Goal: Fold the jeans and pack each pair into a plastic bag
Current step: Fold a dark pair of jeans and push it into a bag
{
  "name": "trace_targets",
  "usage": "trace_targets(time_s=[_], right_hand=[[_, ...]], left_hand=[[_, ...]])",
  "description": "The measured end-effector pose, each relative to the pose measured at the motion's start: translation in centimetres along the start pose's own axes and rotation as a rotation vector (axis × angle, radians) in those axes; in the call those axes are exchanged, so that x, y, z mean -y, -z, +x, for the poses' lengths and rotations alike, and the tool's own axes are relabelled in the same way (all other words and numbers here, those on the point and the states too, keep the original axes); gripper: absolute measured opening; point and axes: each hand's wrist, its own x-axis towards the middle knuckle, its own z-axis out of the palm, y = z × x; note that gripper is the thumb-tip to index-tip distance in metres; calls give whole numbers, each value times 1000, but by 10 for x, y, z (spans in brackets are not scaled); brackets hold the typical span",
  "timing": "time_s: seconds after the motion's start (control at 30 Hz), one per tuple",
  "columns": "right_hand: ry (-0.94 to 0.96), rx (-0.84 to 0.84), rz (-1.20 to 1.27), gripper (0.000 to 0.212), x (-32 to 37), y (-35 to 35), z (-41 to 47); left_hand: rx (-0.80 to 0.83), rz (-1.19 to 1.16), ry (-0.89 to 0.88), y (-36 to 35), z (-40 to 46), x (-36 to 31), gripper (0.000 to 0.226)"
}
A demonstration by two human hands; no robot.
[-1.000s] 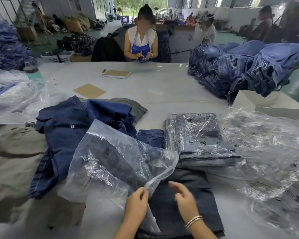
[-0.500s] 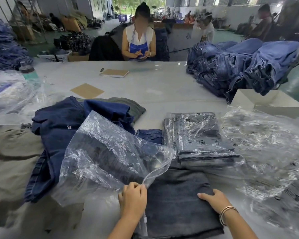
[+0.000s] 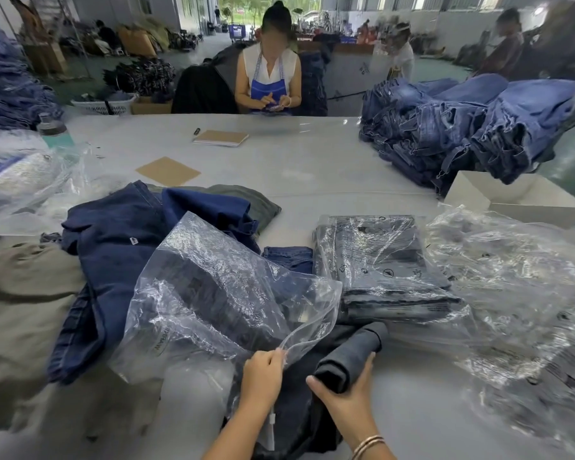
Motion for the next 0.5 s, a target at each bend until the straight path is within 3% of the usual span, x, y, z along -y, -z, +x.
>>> trace_targets(time_s=[0.07,0.13,0.27,0.37,0.5], right_hand=[[37,-1,-70,153,-1,-7,1],[46,-25,-114,147,-2,-8,4],[-42,-173,-39,102,6,11,13],[28,-233,-4,75,2,30,18],[63,-30,199,47,27,55,8]], left_hand=[[1,-73,19,5,-2,-1,37],[24,-107,17,10,-1,-3,30],[21,-195,34,18,4,-4,14],[-53,-143,-6,27,9,-5,12],[-123,35,-120,32,15,-10,10]])
